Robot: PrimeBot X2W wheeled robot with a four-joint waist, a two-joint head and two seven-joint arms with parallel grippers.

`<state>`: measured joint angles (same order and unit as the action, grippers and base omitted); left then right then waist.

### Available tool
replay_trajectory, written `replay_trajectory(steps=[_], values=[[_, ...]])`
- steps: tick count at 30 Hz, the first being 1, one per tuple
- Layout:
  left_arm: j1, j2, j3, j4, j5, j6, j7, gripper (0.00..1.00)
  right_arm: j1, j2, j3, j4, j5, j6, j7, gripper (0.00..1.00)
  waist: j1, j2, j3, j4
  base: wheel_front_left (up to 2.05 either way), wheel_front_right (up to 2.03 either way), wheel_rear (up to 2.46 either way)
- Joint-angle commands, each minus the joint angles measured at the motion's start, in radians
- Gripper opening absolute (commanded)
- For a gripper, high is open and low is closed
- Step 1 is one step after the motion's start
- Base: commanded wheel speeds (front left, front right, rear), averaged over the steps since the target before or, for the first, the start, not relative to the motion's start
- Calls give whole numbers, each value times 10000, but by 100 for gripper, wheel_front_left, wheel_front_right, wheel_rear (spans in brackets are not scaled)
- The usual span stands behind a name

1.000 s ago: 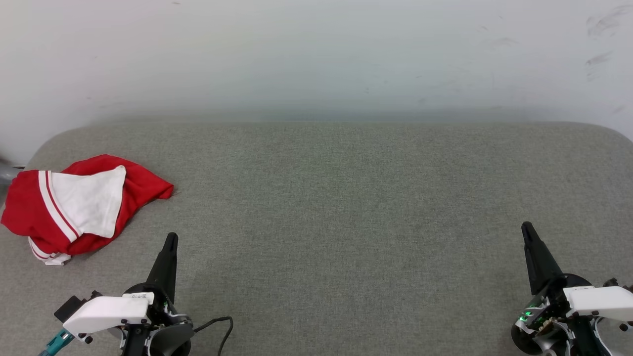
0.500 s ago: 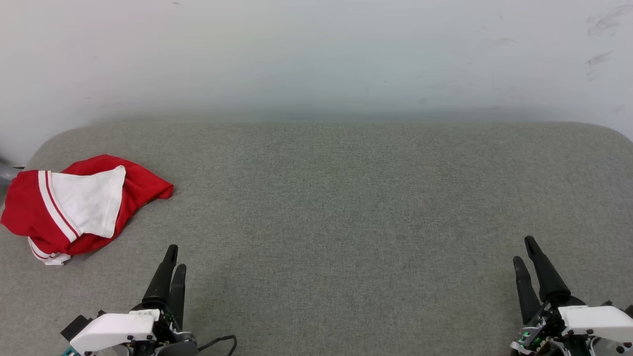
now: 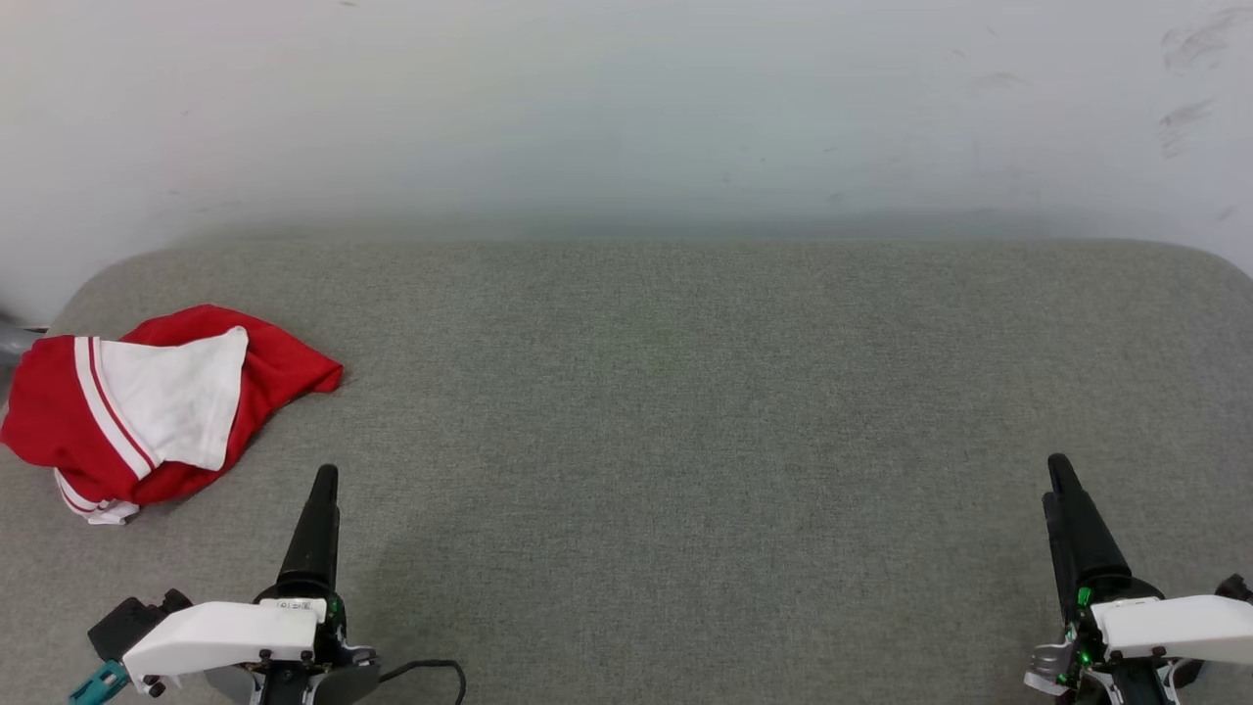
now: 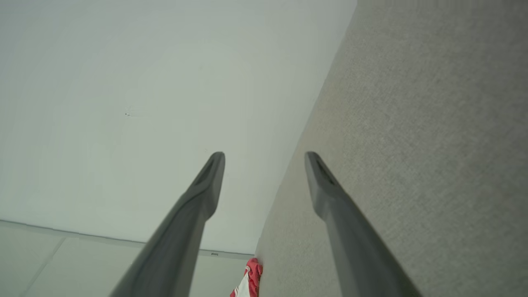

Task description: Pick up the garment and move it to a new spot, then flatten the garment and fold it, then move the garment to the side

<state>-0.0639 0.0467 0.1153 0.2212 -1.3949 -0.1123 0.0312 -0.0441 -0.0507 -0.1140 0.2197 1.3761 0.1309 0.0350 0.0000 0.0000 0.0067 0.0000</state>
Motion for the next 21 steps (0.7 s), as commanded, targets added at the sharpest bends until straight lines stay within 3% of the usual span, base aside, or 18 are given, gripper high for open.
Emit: replay_trajectory(steps=[1,21], values=[[-86,22,11,-274,347,45,-79,100,-98,-7,-17,-288,-346,0,-92,100,0,0,2,2,0,0,0],[174,29,-718,-1259,4580,1396,-865,100,241,-4,362,-1380,-4649,-1,-887,100,0,0,20,17,0,0,0]])
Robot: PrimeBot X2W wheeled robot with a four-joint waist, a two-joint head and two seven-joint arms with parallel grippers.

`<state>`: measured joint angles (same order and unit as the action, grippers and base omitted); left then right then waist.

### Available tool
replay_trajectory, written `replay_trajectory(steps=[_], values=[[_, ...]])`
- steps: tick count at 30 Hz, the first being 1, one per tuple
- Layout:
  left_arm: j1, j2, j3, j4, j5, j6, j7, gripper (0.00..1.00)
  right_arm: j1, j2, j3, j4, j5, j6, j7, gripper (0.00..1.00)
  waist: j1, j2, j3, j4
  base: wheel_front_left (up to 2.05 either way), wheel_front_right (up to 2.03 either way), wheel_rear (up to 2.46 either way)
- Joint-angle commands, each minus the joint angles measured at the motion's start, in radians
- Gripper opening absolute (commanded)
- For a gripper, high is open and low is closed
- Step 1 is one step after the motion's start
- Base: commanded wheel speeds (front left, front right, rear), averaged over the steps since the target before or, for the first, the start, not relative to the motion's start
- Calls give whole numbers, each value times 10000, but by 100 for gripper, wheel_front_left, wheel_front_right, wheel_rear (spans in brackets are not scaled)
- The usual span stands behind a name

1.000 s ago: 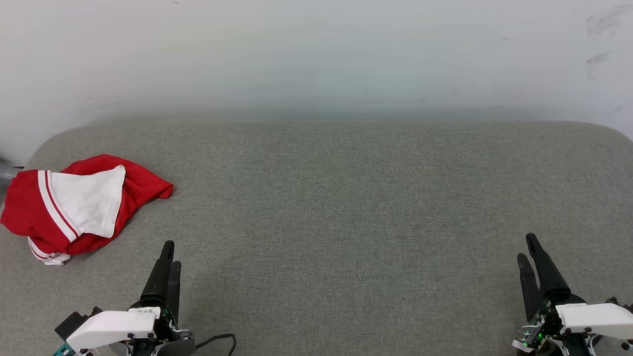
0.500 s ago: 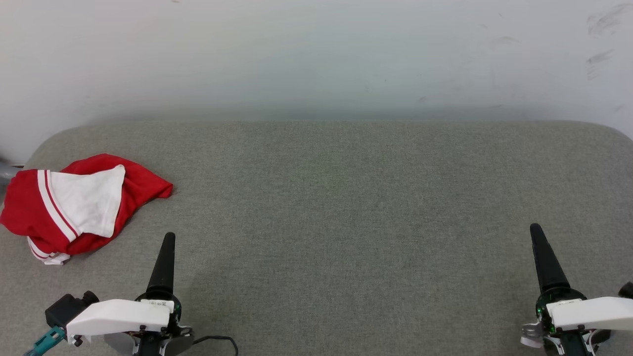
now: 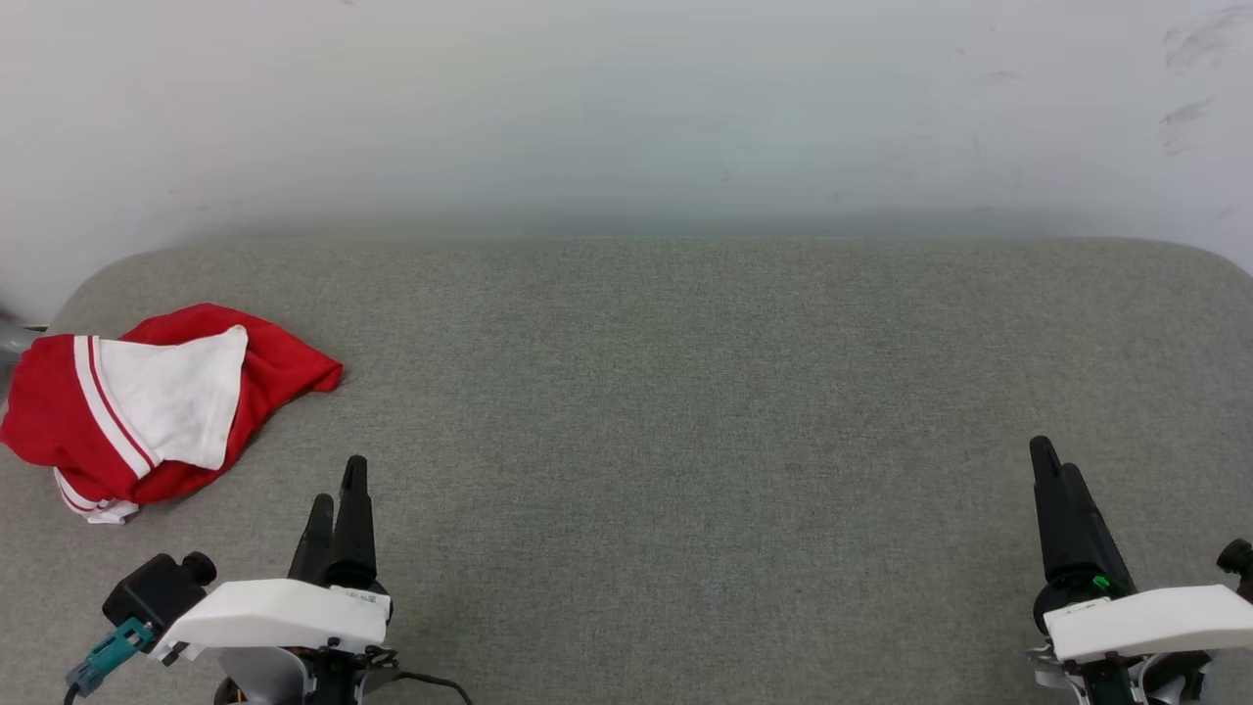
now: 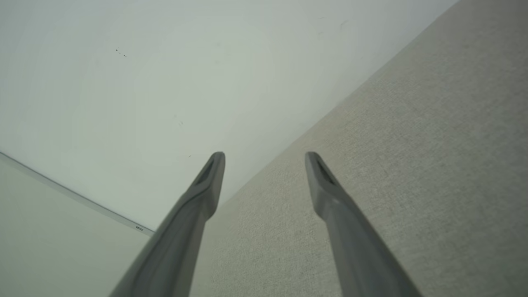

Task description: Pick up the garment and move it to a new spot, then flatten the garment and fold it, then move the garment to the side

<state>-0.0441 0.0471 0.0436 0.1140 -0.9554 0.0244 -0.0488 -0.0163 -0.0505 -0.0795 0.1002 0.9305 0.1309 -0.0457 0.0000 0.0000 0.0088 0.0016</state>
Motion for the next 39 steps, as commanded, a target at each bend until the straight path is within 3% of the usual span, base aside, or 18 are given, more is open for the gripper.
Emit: replay_trajectory(steps=[1,20,39], values=[[-15,26,-30,-218,370,68,-106,100,-24,-6,28,-203,-369,-1,-114,100,0,0,-2,3,0,0,0],[126,140,-660,-668,3424,659,-710,100,214,-3,148,-605,-3137,-1,-726,100,0,0,-13,33,0,0,0],[233,418,-1287,-982,5443,1305,-1185,100,397,0,251,-957,-5310,-2,-1210,100,0,0,29,59,0,0,0]])
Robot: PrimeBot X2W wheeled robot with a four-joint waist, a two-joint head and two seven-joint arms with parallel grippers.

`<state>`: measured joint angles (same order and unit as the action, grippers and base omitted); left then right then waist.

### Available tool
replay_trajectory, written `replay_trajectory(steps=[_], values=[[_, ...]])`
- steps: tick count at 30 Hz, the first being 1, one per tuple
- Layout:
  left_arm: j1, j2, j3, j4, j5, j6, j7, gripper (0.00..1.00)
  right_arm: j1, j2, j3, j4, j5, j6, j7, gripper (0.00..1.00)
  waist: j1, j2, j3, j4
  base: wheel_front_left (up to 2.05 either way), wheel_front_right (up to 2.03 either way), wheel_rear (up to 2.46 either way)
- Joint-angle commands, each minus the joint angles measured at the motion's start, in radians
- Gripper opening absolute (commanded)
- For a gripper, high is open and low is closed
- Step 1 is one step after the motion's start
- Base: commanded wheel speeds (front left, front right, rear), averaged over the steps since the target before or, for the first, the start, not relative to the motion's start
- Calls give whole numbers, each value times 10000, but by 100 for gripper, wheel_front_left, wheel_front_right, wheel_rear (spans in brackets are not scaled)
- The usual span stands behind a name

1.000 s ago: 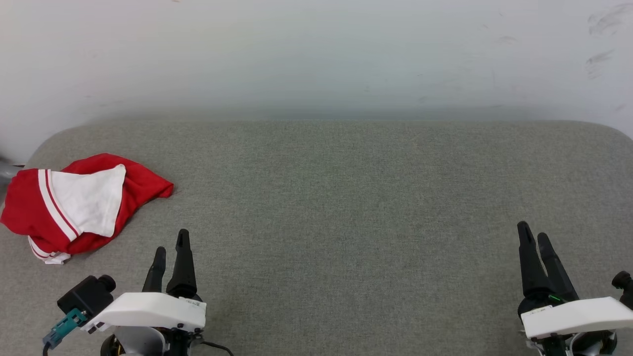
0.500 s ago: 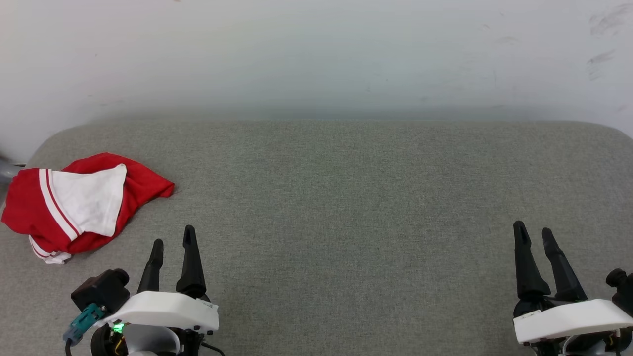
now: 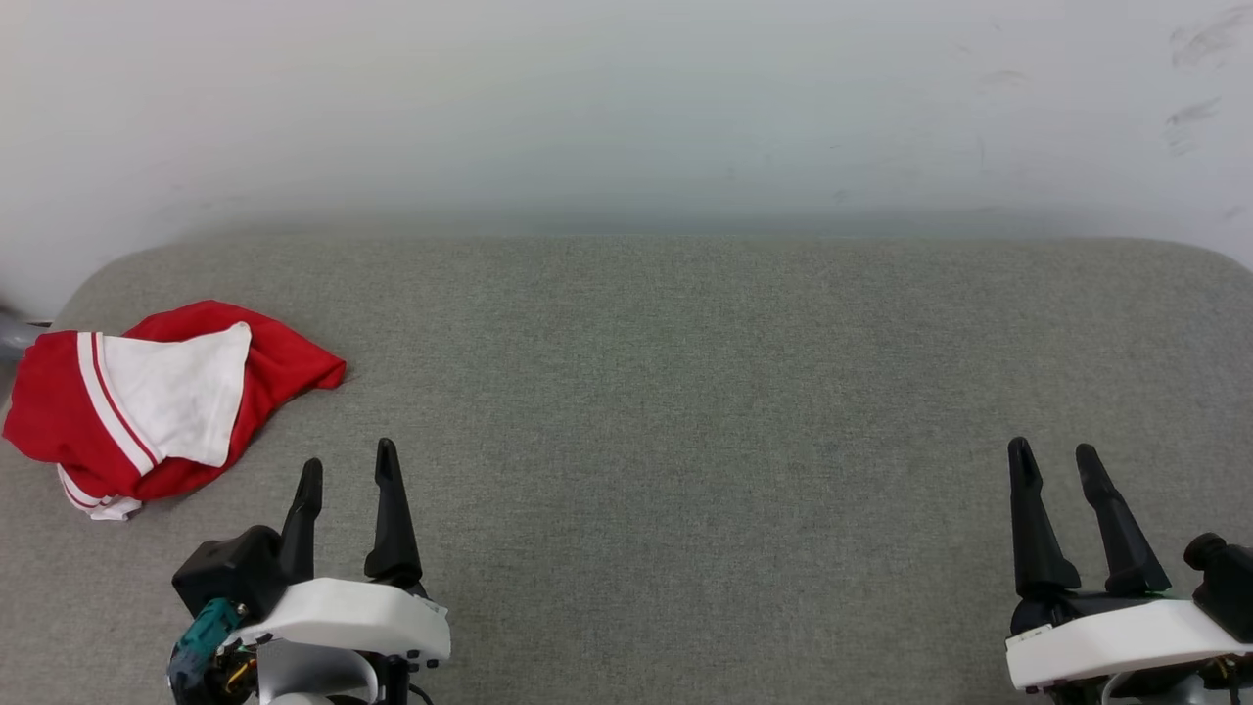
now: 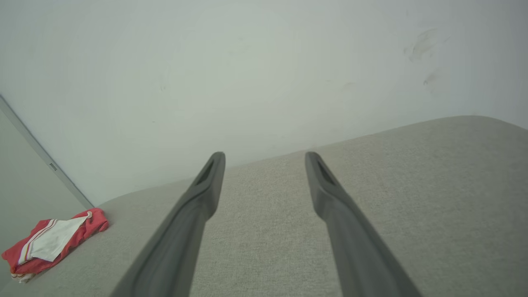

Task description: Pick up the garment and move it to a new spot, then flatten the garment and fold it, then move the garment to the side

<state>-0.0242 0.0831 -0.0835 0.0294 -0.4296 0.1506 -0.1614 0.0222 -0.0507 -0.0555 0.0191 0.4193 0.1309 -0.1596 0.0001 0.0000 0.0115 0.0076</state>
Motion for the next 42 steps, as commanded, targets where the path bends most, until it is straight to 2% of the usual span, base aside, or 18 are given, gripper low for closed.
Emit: replay_trajectory(steps=[1,17,34,42], values=[[43,68,-44,-154,286,81,-90,100,24,2,14,-165,-298,-2,-99,100,-1,0,3,1,0,0,0],[146,155,-356,-385,1683,305,-460,100,179,4,69,-465,-1794,-2,-467,100,-1,0,26,-2,0,0,0],[312,-133,-184,-298,2717,-347,-799,100,363,7,150,-658,-2969,-3,-818,100,-1,0,8,28,0,0,0],[381,-244,31,-243,3240,-627,-936,100,453,8,164,-639,-3086,-4,-965,100,-1,0,-32,28,0,0,0]])
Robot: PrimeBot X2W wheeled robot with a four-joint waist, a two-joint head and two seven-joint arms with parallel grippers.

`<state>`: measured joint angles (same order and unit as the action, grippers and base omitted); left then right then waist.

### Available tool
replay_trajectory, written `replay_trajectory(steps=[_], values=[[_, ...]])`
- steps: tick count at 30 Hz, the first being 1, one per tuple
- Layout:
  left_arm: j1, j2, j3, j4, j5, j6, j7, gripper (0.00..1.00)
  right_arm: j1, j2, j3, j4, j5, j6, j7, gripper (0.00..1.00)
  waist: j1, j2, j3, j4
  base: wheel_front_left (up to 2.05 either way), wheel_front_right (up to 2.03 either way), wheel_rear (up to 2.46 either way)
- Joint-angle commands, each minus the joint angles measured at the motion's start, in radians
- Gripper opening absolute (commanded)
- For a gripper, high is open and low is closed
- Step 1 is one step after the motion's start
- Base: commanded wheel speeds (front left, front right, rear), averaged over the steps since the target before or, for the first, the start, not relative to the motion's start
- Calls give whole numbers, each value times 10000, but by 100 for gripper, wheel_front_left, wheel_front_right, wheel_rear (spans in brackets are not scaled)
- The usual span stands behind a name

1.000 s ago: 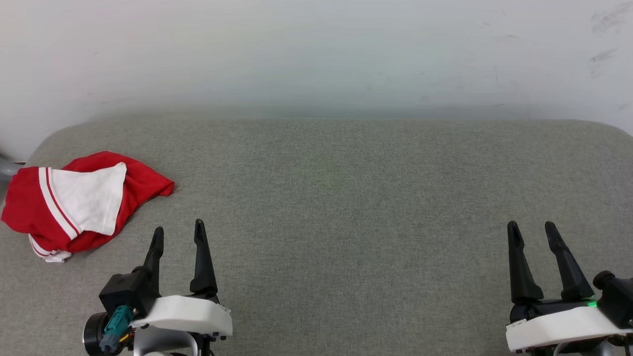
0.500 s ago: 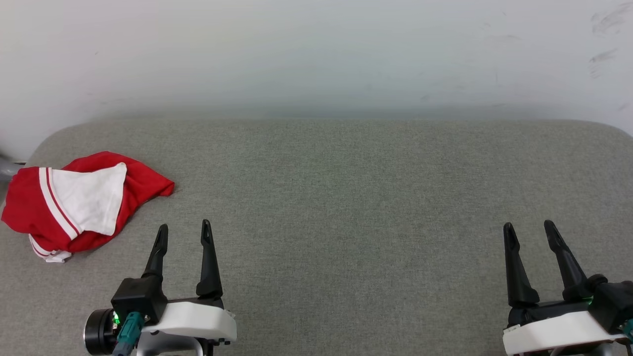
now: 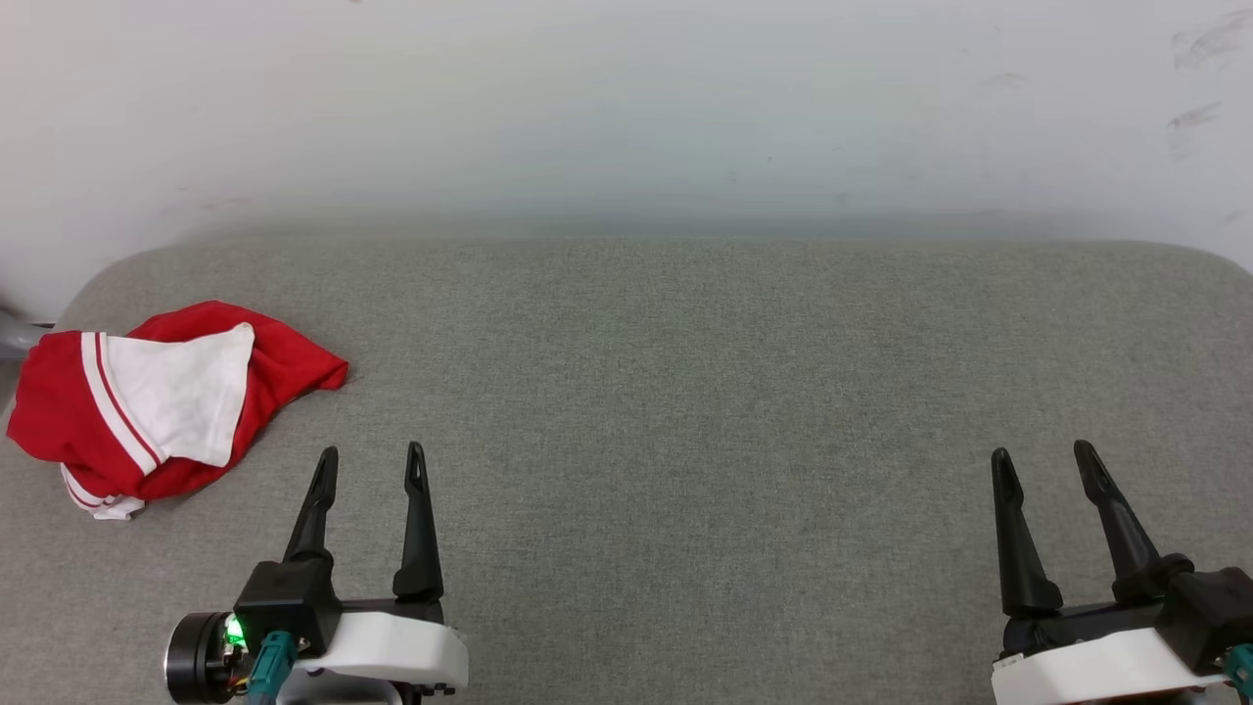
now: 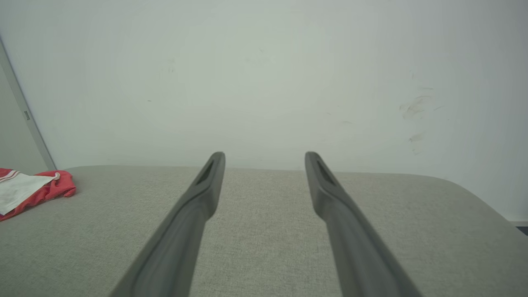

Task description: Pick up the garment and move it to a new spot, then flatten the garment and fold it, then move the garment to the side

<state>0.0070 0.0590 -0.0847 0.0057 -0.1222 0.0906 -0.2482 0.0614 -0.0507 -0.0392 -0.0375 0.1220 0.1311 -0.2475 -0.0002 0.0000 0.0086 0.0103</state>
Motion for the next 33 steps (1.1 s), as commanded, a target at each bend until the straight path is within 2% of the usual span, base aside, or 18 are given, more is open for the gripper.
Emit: replay_trajectory(steps=[1,7,16,33], values=[[66,-13,64,-5,232,-61,-93,100,71,8,5,-88,-185,-5,-93,100,2,0,-5,4,0,0,0],[135,-64,152,29,575,-184,-199,100,146,11,-22,-81,-283,-7,-199,100,2,0,-6,24,0,0,0],[177,-87,274,229,174,-435,-177,100,163,11,-96,152,244,-7,-184,100,2,0,-20,3,0,0,0],[167,-90,208,377,59,-402,-177,100,167,11,-133,316,520,-7,-183,100,2,0,4,17,0,0,0]])
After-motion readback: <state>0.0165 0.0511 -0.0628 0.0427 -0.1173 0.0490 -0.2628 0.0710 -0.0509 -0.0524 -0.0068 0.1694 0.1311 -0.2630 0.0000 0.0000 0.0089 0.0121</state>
